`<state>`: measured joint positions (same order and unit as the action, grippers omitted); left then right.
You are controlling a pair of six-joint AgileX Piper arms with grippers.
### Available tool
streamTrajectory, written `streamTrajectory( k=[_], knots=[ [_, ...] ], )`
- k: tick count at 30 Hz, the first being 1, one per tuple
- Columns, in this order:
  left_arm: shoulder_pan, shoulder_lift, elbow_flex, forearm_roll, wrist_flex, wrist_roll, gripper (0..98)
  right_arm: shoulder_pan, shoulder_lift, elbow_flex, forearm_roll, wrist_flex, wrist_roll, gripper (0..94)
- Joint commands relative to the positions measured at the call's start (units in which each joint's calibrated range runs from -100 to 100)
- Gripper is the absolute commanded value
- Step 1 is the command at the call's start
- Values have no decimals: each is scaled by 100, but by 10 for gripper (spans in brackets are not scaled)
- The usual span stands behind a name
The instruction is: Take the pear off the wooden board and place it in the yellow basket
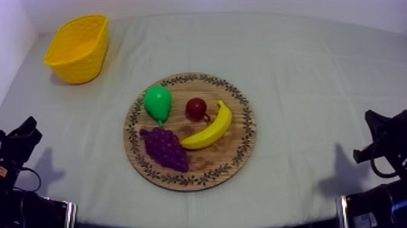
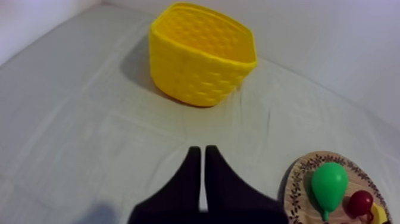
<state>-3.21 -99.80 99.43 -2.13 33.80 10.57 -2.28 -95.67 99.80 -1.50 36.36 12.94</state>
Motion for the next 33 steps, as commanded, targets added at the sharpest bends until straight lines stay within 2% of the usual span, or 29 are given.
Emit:
streamTrajectory(
  k=[1,18,21,27,30,33],
  knots=[
    [-1,-3,1,0,-1,-5,0,-2,0,-2,1,2,-2,4],
    [18,-3,1,0,-1,5,0,-2,0,-2,1,2,3,4],
    [182,-3,1,0,-1,8,0,-2,0,-2,1,2,3,4],
    [710,-16,-26,36,-1,-215,1,-2,0,-2,1,2,3,4],
    [890,-14,-52,170,-1,-396,1,-2,0,-2,1,2,3,4],
    [961,124,-106,423,-1,-668,1,-2,0,-2,1,2,3,4]
  ],
)
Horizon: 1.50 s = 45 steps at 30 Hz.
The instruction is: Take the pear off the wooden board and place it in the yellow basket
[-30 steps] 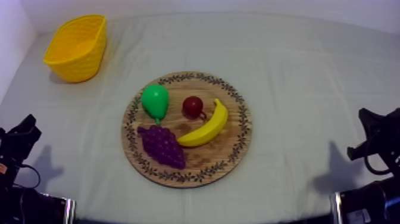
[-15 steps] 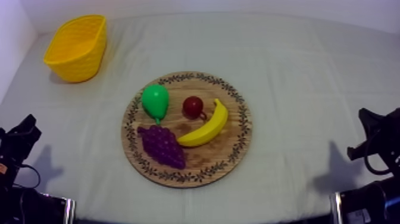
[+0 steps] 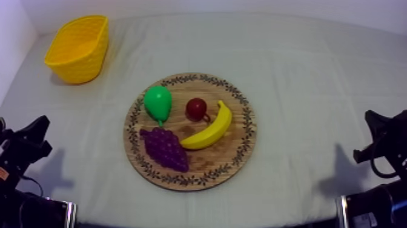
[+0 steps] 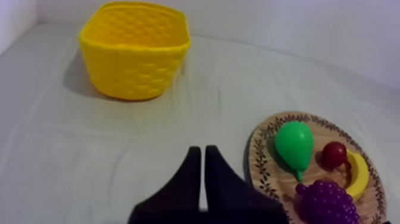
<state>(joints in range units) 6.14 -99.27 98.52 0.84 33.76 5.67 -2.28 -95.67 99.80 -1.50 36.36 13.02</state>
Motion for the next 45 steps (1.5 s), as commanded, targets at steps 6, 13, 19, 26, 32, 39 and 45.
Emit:
streamTrajectory(
  k=[6,13,19,26,32,39,45],
  knots=[
    [63,926,-557,636,327,-620,0,-2,0,-2,1,2,-7,4],
    [159,2222,-1751,911,1332,-859,0,-2,0,-2,1,2,-5,4],
    [227,3455,-2738,1075,2166,-954,0,-2,0,-2,1,2,-6,4],
    [403,4864,-3827,1077,2867,-683,0,-2,0,-2,1,2,-5,4],
    [523,6103,-4844,1056,3616,-358,0,-2,0,-2,1,2,-5,4],
    [589,7382,-5821,1053,4245,60,0,-4,0,-2,1,2,-5,4],
    [882,8428,-6825,1039,4479,255,0,-9,0,-2,1,2,-8,4]
  ],
)
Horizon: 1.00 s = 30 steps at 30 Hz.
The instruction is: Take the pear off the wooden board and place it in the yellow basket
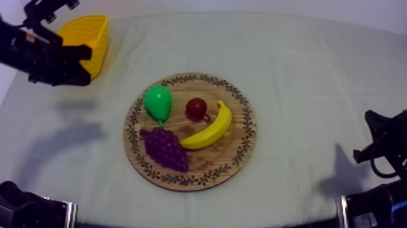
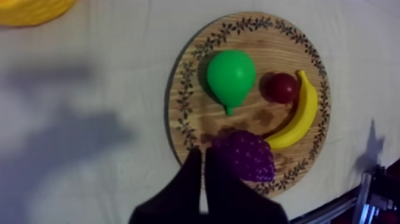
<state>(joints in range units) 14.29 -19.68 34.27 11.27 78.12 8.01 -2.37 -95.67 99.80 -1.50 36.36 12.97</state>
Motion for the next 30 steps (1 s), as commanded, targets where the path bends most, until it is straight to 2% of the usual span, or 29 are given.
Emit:
streamTrajectory(
  k=[1,10,15,24,30],
  knots=[
    [121,646,-582,-14,87,33,0,0,0,-2,1,2,-4,4],
    [568,1914,-2069,-316,542,300,0,-7,0,-2,1,2,-1,4],
    [670,2396,-2658,-414,743,418,0,-8,0,-2,1,2,-1,4],
    [733,2749,-2868,-564,887,667,54,-8,0,-2,1,2,0,4],
    [770,2877,-2913,-587,968,751,65,-8,0,-2,1,2,0,4]
  ],
)
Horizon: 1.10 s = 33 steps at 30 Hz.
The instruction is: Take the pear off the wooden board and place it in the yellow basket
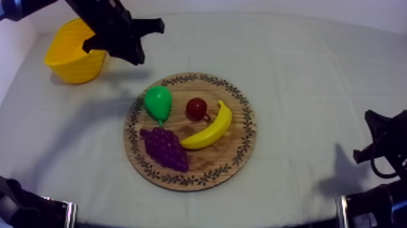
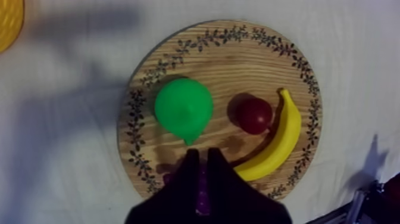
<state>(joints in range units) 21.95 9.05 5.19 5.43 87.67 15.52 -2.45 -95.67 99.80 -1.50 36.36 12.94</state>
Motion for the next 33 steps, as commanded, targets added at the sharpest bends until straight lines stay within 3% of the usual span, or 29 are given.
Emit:
streamTrajectory(
  k=[1,10,13,18,21,25,33],
  knots=[
    [13,20,-15,-6,17,3,78,0,0,-2,1,2,2,4],
    [82,64,-48,-236,-22,124,356,0,0,-2,1,2,2,4],
    [123,61,-11,-294,-83,102,491,0,0,-2,1,2,2,4],
    [147,100,-14,-173,-122,-94,769,0,0,-2,1,2,2,4],
    [142,144,-3,-91,-131,-174,883,0,0,-2,1,2,2,4],
    [140,246,20,-59,-134,-204,938,0,0,-2,1,2,2,4],
    [131,609,219,-2,-305,-244,959,0,0,-2,1,2,2,4]
  ],
)
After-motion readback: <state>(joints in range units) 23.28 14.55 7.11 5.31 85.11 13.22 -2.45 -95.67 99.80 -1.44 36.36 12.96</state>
